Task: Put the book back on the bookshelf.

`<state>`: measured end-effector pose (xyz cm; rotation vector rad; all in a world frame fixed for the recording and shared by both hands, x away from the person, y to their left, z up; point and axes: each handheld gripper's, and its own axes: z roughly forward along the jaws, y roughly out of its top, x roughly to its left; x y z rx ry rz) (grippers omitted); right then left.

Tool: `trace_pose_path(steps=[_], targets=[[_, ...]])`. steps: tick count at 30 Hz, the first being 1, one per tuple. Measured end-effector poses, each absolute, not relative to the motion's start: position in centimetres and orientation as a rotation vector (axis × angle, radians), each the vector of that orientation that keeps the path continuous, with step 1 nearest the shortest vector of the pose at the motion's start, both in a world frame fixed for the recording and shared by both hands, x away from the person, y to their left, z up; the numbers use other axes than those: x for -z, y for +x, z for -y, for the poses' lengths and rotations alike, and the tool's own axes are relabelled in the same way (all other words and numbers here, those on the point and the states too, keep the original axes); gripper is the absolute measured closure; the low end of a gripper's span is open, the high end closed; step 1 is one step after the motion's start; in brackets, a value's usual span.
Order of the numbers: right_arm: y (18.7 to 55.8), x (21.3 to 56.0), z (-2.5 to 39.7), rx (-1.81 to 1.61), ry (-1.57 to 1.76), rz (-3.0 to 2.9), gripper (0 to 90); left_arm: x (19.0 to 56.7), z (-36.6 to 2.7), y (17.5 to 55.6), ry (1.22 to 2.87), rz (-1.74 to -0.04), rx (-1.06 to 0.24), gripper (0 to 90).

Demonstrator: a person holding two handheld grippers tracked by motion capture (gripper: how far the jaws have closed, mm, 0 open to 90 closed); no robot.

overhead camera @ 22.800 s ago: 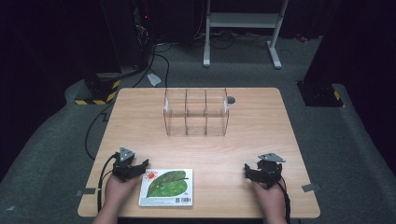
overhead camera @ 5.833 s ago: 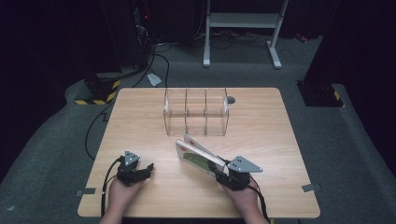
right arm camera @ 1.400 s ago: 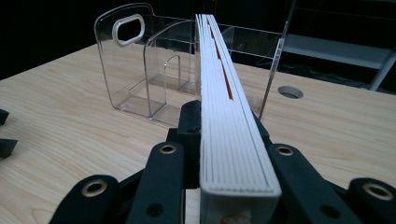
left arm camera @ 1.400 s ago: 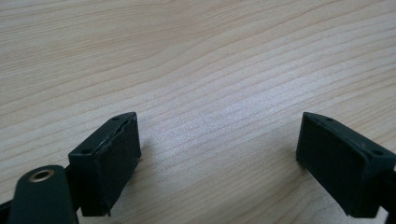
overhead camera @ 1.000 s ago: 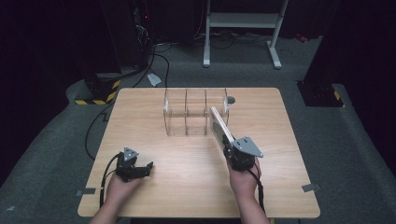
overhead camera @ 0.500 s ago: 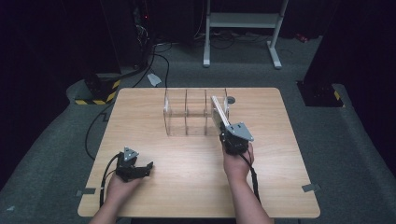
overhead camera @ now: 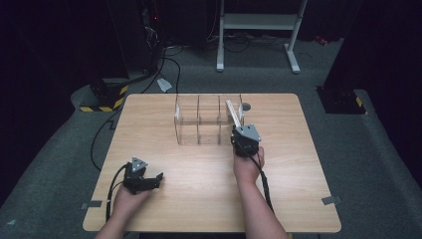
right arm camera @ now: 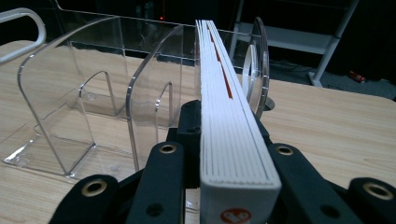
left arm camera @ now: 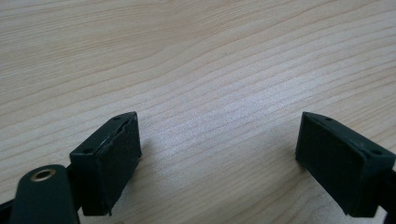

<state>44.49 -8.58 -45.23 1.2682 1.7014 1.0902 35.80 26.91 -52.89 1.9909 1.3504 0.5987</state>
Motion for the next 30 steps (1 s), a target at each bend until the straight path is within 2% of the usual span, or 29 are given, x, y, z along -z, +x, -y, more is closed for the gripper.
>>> trace_pose_path(steps=[22,30], targets=[[43.9,47.5,8.8,-1.106,1.326,-1.667,73.5,52.9,-26.9,35.5,1.983,-1.350,-0.596,15.0],[43.1,47.0,9.3,-1.112,1.340,-1.729,66.6,52.9,-27.0,35.5,1.983,-1.349,-0.595,15.0]])
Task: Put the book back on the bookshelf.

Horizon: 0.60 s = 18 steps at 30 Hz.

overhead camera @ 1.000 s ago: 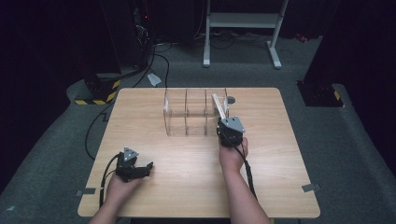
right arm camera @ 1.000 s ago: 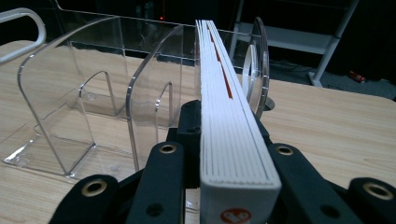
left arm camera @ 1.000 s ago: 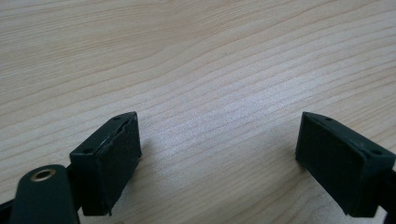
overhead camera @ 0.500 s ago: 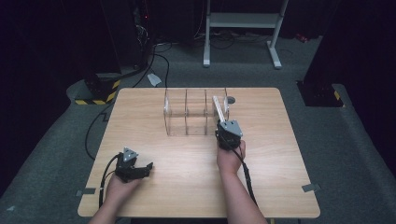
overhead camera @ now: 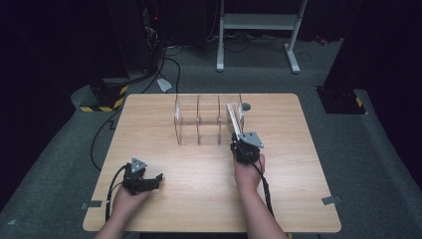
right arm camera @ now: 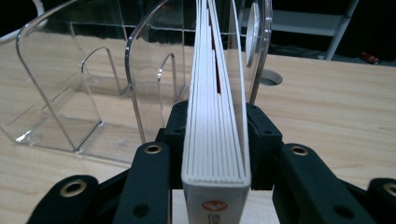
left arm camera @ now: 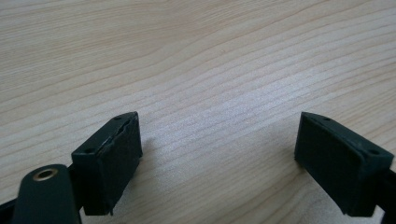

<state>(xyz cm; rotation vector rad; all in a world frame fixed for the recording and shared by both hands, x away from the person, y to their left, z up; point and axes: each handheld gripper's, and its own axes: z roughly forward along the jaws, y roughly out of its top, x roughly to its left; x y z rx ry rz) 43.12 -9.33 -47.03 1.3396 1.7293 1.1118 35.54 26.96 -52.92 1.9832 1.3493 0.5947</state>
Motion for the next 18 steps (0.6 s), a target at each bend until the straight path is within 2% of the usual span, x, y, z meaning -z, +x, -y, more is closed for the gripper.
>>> trace_pose_path(steps=[18], targets=[[41.7,47.0,10.2,-1.116,1.356,-1.759,65.1,52.9,-27.0,35.6,1.985,-1.346,-0.596,15.0]])
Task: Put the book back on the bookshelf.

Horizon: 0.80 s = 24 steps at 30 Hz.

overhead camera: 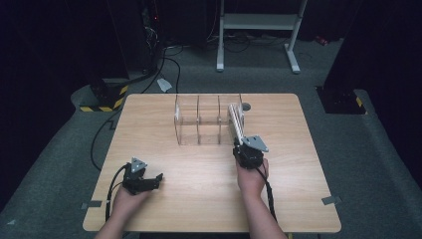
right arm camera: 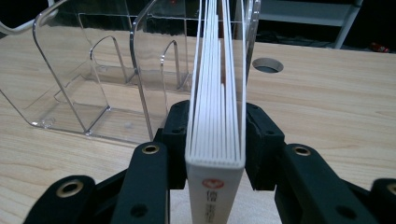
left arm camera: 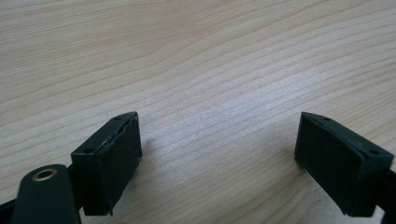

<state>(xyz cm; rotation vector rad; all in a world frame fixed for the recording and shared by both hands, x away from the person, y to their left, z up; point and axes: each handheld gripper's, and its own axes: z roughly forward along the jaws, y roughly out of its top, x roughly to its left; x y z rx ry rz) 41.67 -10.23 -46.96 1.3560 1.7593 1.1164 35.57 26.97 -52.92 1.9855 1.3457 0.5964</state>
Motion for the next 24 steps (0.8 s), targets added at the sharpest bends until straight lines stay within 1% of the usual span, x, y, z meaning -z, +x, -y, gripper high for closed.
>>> trace_pose_path(steps=[11,14,16,19,24], targets=[[41.16,47.37,10.20,-1.100,1.369,-1.774,62.4,52.92,-26.94,35.60,1.984,-1.346,-0.597,15.0],[41.15,47.55,10.26,-1.101,1.363,-1.782,62.8,52.92,-26.92,35.58,1.984,-1.347,-0.598,15.1],[41.17,47.61,10.22,-1.104,1.364,-1.785,64.0,52.92,-26.92,35.57,1.984,-1.347,-0.598,15.1],[41.23,47.63,10.16,-1.089,1.360,-1.769,73.7,52.92,-26.92,35.57,1.983,-1.349,-0.599,15.1],[41.31,47.36,9.92,-1.095,1.330,-1.757,74.7,52.92,-26.92,35.57,1.983,-1.348,-0.599,15.1]])
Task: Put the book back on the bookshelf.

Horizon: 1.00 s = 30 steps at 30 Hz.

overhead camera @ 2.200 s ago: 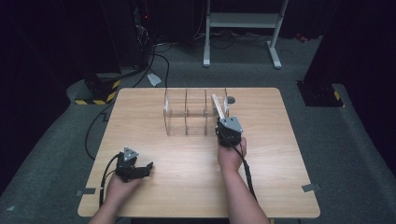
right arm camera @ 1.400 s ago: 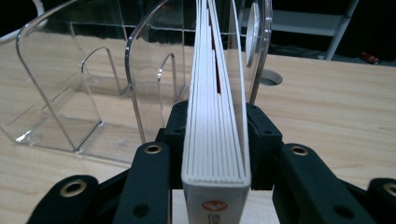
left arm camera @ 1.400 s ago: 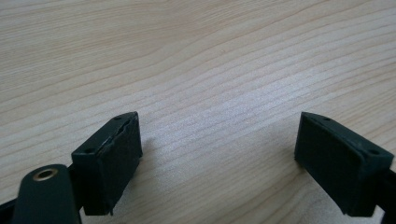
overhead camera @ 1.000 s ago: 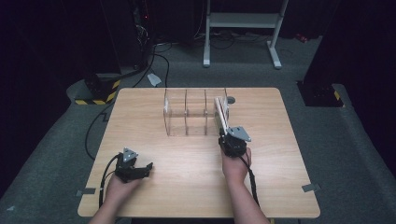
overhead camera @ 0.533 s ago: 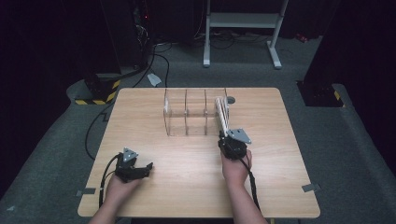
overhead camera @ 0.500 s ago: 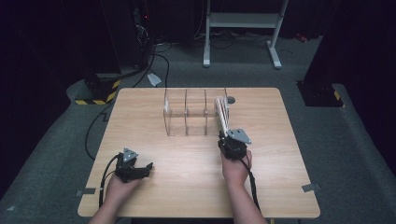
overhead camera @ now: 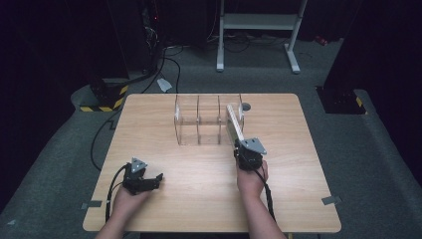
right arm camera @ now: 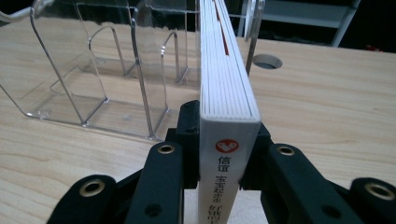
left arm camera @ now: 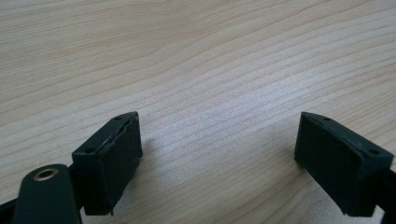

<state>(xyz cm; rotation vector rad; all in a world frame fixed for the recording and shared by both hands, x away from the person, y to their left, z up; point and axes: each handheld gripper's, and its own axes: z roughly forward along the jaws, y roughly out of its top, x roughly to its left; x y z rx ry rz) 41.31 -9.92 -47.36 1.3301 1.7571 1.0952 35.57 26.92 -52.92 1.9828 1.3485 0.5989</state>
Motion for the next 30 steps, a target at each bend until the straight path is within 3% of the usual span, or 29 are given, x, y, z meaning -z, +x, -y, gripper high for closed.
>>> trace_pose_path(steps=[13,30], targets=[[42.6,45.7,9.0,-1.107,1.307,-1.667,74.9,52.9,-26.9,35.6,1.984,-1.346,-0.596,15.0],[44.4,46.1,8.2,-1.065,1.298,-1.630,74.7,52.9,-26.9,35.6,1.984,-1.345,-0.598,15.2]])
